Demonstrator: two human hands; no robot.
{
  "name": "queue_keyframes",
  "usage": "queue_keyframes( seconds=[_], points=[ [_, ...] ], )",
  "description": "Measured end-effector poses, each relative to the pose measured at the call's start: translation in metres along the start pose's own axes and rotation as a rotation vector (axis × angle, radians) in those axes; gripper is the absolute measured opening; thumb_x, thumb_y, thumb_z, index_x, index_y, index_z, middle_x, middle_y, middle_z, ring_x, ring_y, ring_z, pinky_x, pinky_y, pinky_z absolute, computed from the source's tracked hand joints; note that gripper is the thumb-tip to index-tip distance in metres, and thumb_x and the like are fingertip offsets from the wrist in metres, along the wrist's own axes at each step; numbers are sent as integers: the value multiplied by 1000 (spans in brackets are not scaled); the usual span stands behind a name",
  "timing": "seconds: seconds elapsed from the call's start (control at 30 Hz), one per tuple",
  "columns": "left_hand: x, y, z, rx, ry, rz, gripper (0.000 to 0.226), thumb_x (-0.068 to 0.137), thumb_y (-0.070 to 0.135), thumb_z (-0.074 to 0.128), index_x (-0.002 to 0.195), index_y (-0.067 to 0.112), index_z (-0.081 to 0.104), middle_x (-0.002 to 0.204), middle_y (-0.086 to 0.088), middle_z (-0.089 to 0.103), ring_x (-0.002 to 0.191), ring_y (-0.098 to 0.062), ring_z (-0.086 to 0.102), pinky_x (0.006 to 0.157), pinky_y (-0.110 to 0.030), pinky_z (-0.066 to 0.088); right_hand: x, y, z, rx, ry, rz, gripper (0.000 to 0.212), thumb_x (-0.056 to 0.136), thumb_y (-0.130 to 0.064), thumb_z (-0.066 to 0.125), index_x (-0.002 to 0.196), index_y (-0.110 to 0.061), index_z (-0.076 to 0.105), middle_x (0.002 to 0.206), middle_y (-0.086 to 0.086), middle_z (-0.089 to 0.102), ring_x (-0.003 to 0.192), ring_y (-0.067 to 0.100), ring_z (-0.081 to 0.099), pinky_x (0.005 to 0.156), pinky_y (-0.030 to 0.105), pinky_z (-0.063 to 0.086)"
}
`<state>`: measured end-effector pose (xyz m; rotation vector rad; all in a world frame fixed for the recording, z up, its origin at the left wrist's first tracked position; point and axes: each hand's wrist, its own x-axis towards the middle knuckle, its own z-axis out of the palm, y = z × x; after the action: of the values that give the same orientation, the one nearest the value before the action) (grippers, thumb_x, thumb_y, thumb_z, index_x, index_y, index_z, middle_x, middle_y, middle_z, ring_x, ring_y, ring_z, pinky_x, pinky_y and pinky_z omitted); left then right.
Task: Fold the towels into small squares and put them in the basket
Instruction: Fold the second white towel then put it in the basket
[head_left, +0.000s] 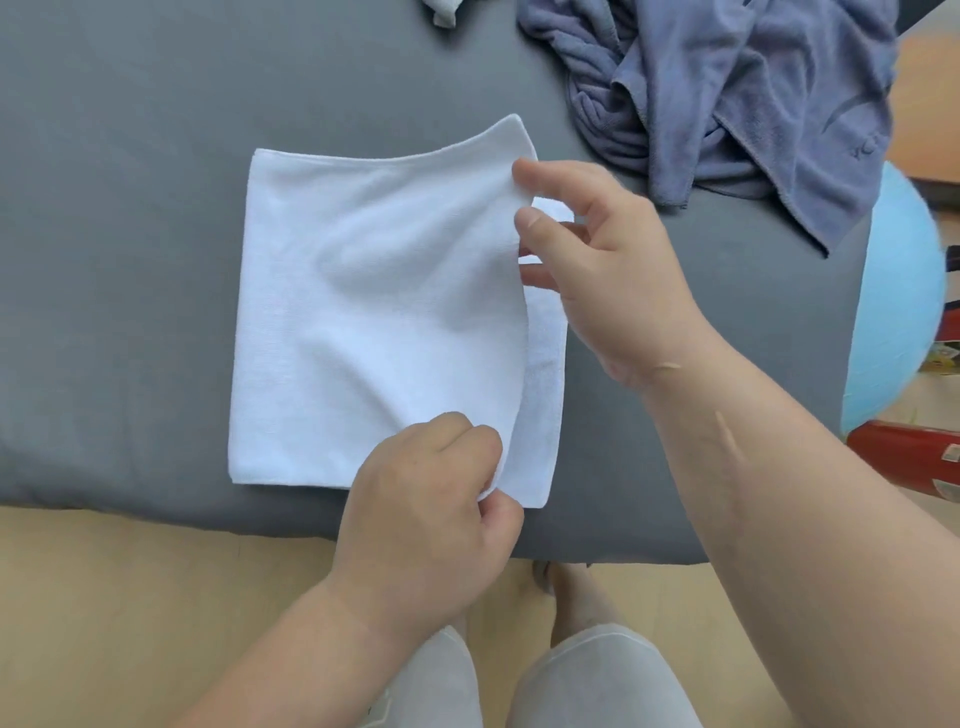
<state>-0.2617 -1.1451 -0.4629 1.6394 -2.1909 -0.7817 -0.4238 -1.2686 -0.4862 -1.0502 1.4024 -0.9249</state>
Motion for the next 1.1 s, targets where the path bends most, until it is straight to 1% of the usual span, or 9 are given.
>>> queue_keyframes(
  seconds=[0.17, 0.27, 0.37, 0.5, 0.63, 0.7, 0.8, 0.97, 1.1],
  points=[
    [-4, -6, 47, 59, -220, -43, 29, 63, 11, 58, 64, 17, 30, 61, 5, 28, 52, -20, 28, 47, -22, 12, 1, 25, -19, -79, 43, 180, 37, 99, -13, 59, 135, -19, 58, 139, -4, 52, 98, 17, 67, 85, 37, 61],
    [-7, -20, 81, 122, -271, -87, 30, 71, 12, 67, 65, 18, 37, 63, 6, 36, 55, -20, 37, 48, -27, 21, 5, 47, -24, -169, -4, 238, 42, 97, -8, 59, 137, -18, 56, 141, 1, 50, 101, 20, 67, 89, 38, 59],
    [-6, -23, 90, 140, -290, -112, 23, 70, 14, 65, 66, 18, 43, 64, 6, 39, 57, -20, 39, 50, -29, 25, 6, 52, -27, -107, -23, 254, 44, 96, -4, 57, 138, -18, 56, 142, 3, 51, 100, 18, 68, 89, 36, 60],
    [-3, -19, 77, 88, -297, -118, 23, 65, 9, 60, 67, 19, 39, 63, 7, 35, 56, -21, 37, 47, -28, 21, 2, 42, -28, -140, -21, 177, 51, 90, 5, 59, 136, -17, 57, 141, -8, 47, 82, 18, 66, 91, 40, 58],
    [-1, -3, 50, -15, -199, -95, 16, 62, 9, 55, 67, 15, 42, 62, 6, 34, 53, -20, 35, 43, -31, 29, -3, 26, -29, -86, -1, 48, 57, 84, 9, 62, 136, -14, 59, 139, -13, 46, 78, 29, 66, 88, 45, 58],
    [-1, 8, 41, -49, -156, -50, 15, 60, 6, 54, 66, 13, 42, 61, 3, 34, 52, -21, 33, 41, -34, 30, -5, 23, -33, -72, 26, 19, 58, 83, 10, 61, 136, -14, 59, 139, -13, 47, 72, 18, 64, 84, 39, 59],
    [-1, 17, 45, -43, -167, 0, 23, 57, 4, 54, 67, 15, 35, 63, 5, 30, 53, -20, 29, 40, -31, 25, -4, 27, -39, -110, 72, 20, 54, 84, 8, 60, 133, -13, 61, 137, -11, 50, 68, 6, 58, 72, 21, 48],
    [-7, -1, 84, 111, -289, -38, 36, 56, -1, 65, 66, 18, 35, 62, 5, 31, 50, -19, 32, 40, -27, 23, 5, 53, -40, -327, -16, 144, 58, 87, 0, 63, 142, -19, 55, 135, -16, 46, 76, -5, 50, 78, 5, 41],
    [-9, -7, 97, 181, -315, 2, 42, 56, 5, 74, 66, 19, 36, 61, 3, 37, 51, -19, 36, 42, -28, 25, 13, 58, -44, -450, -60, 135, 59, 90, -8, 62, 147, -20, 49, 133, -17, 40, 80, 2, 54, 78, 5, 40]
  ],
)
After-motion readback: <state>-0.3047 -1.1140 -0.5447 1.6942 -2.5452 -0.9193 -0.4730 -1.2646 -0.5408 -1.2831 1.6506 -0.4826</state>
